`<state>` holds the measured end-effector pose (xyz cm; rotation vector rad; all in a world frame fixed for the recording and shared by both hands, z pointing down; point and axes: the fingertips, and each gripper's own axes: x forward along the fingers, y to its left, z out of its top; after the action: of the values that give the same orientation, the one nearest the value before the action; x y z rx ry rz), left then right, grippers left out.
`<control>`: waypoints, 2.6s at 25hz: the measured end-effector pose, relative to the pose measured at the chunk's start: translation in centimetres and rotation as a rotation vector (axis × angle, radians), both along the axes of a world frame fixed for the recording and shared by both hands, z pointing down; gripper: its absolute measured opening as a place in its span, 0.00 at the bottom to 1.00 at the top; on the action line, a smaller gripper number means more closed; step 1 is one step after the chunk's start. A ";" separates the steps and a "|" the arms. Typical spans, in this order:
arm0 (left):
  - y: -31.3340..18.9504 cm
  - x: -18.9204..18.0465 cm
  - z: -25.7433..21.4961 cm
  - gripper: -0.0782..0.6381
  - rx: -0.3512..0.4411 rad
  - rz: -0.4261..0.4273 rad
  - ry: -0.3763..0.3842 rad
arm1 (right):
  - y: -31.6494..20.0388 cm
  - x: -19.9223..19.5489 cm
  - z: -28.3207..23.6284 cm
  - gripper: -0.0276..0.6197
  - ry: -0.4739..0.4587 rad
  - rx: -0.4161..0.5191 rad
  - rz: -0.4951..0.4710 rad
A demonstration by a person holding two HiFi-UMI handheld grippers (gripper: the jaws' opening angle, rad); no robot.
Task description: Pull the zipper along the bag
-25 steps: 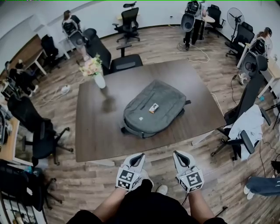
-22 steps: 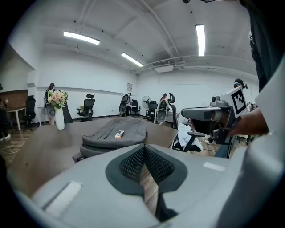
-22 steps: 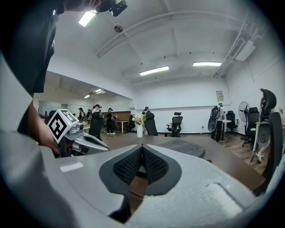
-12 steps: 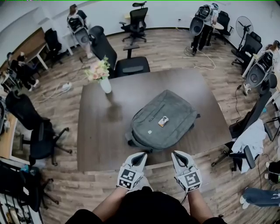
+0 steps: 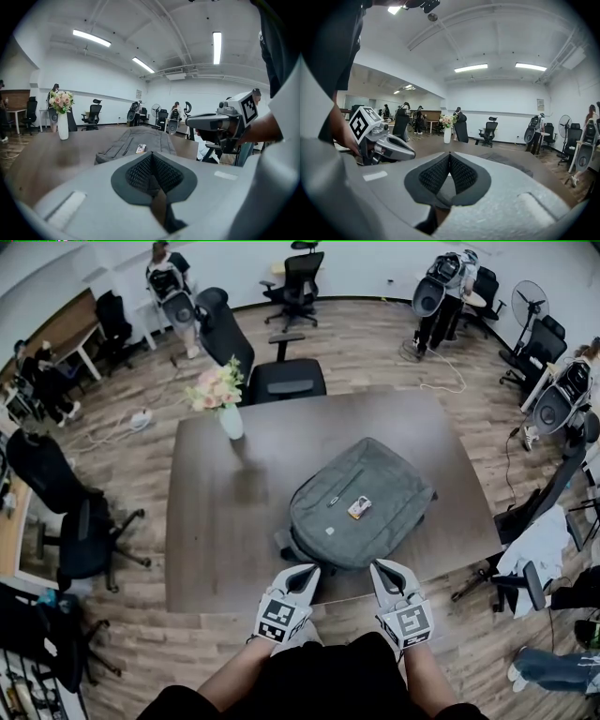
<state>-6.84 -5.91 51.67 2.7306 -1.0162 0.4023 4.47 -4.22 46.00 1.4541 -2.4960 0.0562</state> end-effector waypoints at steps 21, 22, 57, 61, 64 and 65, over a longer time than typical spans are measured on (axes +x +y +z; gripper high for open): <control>1.2 1.9 5.0 0.13 -0.040 -0.150 -0.133 | -2.4 -0.5 6.4 0.05 0.135 -0.103 -0.328; 1.3 1.9 5.2 0.13 -0.051 -0.151 -0.135 | -2.3 -0.8 6.4 0.05 0.129 -0.099 -0.344; 0.4 4.5 8.6 0.15 -0.098 -0.169 -0.392 | -0.4 -2.2 10.4 0.32 0.379 -0.129 -0.641; 0.4 4.8 8.3 0.14 -0.121 -0.164 -0.360 | -0.5 -2.8 11.3 0.39 0.414 -0.144 -0.682; 0.5 4.7 8.0 0.14 -0.130 -0.168 -0.336 | -0.4 -3.5 12.0 0.41 0.439 -0.163 -0.710; 0.5 4.6 7.8 0.14 -0.129 -0.165 -0.329 | -0.5 -3.7 12.2 0.41 0.449 -0.169 -0.719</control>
<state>-2.20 -5.37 59.51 2.4931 -1.2340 0.8755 0.81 -4.68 58.22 0.3850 -2.3931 -0.1680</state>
